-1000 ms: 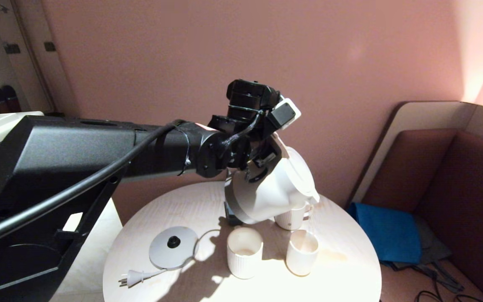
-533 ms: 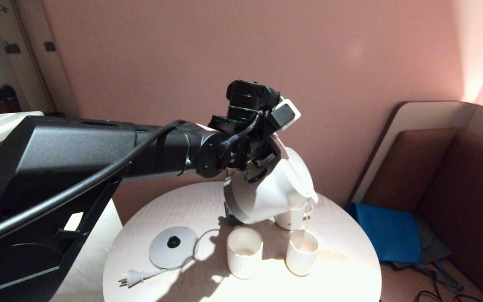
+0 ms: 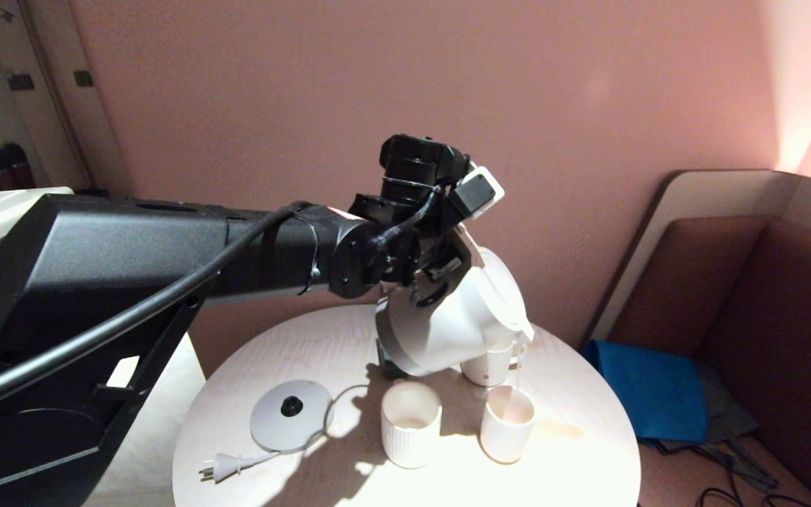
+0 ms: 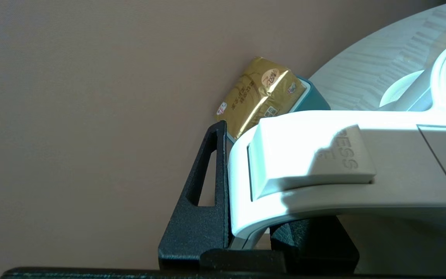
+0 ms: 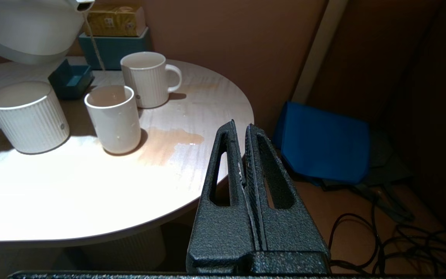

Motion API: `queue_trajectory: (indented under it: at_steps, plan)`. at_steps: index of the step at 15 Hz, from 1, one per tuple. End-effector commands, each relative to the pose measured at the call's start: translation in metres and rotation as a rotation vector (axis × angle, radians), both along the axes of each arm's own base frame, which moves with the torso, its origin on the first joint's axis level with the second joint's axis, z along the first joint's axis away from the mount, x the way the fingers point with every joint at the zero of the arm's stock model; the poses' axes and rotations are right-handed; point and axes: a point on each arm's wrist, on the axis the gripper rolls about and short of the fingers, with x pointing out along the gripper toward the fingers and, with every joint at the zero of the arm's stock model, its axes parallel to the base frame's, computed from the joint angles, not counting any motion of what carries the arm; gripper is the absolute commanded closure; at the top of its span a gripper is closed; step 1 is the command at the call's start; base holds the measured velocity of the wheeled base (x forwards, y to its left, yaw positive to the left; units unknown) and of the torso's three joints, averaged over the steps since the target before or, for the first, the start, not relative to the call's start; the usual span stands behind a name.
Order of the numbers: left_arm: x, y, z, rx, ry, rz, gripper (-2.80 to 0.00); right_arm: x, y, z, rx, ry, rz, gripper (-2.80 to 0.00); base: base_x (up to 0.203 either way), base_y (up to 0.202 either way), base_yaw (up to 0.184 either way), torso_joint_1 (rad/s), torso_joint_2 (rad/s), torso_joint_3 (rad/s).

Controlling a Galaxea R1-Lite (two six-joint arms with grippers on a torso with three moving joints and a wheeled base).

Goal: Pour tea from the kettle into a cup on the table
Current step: Pour water into another cup

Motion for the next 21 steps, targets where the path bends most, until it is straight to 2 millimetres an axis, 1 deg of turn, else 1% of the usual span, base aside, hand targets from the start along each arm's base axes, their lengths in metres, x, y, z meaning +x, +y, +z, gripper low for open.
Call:
queue_trajectory:
  at_steps: [1, 21]
  plan:
    - [-0.0005, 0.0008, 0.0, 0.005, 0.0, 0.001, 0.0, 0.0001, 0.0, 0.0, 0.0, 0.002, 0.0, 0.0, 0.0, 0.0, 0.0, 0.0, 0.0, 0.0]
    - [0.0005, 0.0037, -0.0001, 0.021, -0.003, 0.006, 0.0, 0.0001, 0.0, 0.0, 0.0, 0.002, 0.0, 0.0, 0.0, 0.0, 0.0, 0.0, 0.0, 0.0]
